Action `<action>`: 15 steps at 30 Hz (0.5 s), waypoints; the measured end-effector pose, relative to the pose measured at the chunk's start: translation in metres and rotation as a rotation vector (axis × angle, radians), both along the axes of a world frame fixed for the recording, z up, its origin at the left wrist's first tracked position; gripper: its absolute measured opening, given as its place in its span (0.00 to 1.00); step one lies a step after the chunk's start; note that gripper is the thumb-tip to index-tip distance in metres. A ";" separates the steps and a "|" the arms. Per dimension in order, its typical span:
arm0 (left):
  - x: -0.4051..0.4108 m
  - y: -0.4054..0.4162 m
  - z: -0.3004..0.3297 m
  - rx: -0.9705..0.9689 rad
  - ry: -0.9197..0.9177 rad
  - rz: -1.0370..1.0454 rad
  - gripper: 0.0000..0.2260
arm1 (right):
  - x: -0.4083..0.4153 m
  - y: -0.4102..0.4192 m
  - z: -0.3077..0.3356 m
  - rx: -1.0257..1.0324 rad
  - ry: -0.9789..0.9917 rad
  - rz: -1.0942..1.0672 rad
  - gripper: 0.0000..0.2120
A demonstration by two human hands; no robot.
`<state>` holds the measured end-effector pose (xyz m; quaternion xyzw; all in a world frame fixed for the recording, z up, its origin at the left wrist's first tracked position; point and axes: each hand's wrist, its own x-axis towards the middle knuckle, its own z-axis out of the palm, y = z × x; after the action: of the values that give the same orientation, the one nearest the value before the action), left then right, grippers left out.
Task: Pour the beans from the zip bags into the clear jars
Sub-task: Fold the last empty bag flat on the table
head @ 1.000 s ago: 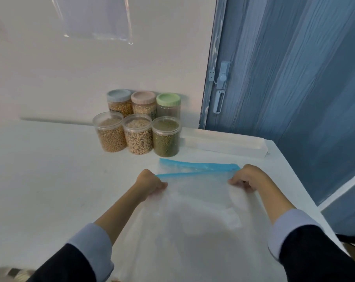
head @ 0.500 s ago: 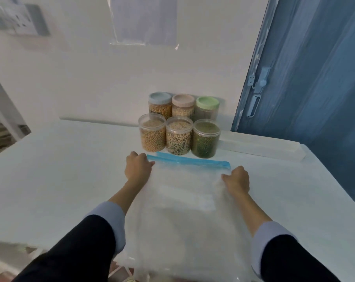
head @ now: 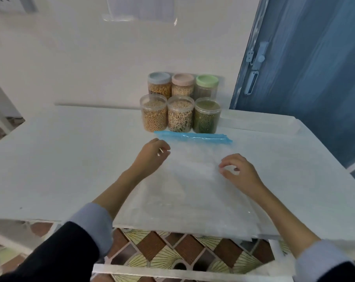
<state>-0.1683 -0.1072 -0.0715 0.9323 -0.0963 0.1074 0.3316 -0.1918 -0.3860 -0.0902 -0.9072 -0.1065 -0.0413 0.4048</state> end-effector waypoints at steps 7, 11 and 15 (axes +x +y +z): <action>-0.101 0.006 0.029 0.033 0.407 -0.414 0.26 | -0.063 -0.012 0.032 -0.034 0.271 0.433 0.25; -0.125 0.008 0.011 0.315 0.354 -0.401 0.26 | -0.086 -0.019 0.015 -0.309 0.242 0.521 0.29; -0.130 0.008 -0.001 0.175 0.260 -0.245 0.21 | -0.098 -0.019 0.003 -0.242 0.109 0.380 0.21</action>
<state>-0.2986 -0.0997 -0.0723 0.9449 -0.1743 -0.0640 0.2697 -0.2895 -0.4045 -0.0868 -0.9137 -0.2575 0.0976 0.2988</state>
